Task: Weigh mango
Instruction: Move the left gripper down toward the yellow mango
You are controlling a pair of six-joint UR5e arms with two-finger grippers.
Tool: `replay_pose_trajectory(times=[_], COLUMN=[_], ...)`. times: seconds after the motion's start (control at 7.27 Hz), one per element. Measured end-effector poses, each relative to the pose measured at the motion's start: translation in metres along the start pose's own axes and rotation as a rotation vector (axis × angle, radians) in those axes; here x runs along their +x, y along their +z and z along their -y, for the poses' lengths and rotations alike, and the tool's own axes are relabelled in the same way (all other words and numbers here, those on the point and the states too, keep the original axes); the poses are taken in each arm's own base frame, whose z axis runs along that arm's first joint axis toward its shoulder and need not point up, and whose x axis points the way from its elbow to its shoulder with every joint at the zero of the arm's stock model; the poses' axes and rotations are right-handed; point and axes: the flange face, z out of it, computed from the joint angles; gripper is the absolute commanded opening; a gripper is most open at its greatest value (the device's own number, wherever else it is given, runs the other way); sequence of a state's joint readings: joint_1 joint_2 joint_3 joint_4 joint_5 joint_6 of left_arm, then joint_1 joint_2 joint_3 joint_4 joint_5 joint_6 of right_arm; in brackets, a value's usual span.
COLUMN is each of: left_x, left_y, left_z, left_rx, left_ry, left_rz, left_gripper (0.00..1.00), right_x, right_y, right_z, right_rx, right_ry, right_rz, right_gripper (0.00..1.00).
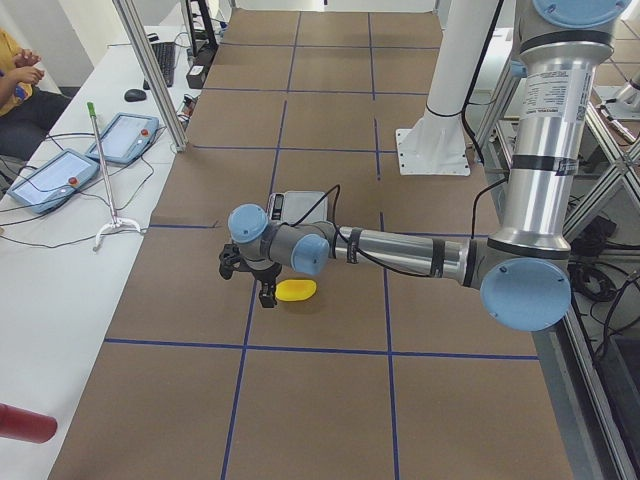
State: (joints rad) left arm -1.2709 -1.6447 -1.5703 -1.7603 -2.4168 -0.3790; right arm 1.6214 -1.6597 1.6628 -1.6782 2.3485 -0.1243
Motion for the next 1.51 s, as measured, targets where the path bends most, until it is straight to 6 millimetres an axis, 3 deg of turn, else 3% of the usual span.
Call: replay_pose_trajectory(times=[0.41, 0.83, 0.96, 1.24, 1.51], left_x=[0.028, 0.005, 0.004, 0.023, 0.037], left_y=[0.033, 0.07, 0.078, 0.076, 0.092], left_z=[-0.007, -0.01, -0.01, -0.009, -0.015], left_rx=[-0.038, -0.047, -0.053, -0.059, -0.1], left_ry=[-0.018, -0.036, -0.047, -0.088, -0.087], left_rz=[-0.016, -0.014, -0.017, -0.054, -0.067], left_gripper=[1.0, 1.0, 1.0, 1.0, 1.0], right_x=[0.0, 0.0, 0.0, 0.0, 0.0], right_y=[0.0, 0.0, 0.0, 0.0, 0.0], right_z=[0.0, 0.0, 0.0, 0.0, 0.0], right_rx=[0.0, 0.0, 0.0, 0.0, 0.0], right_ry=[0.0, 0.0, 0.0, 0.0, 0.0], right_rz=[0.0, 0.0, 0.0, 0.0, 0.0], right_gripper=[1.0, 1.0, 1.0, 1.0, 1.0])
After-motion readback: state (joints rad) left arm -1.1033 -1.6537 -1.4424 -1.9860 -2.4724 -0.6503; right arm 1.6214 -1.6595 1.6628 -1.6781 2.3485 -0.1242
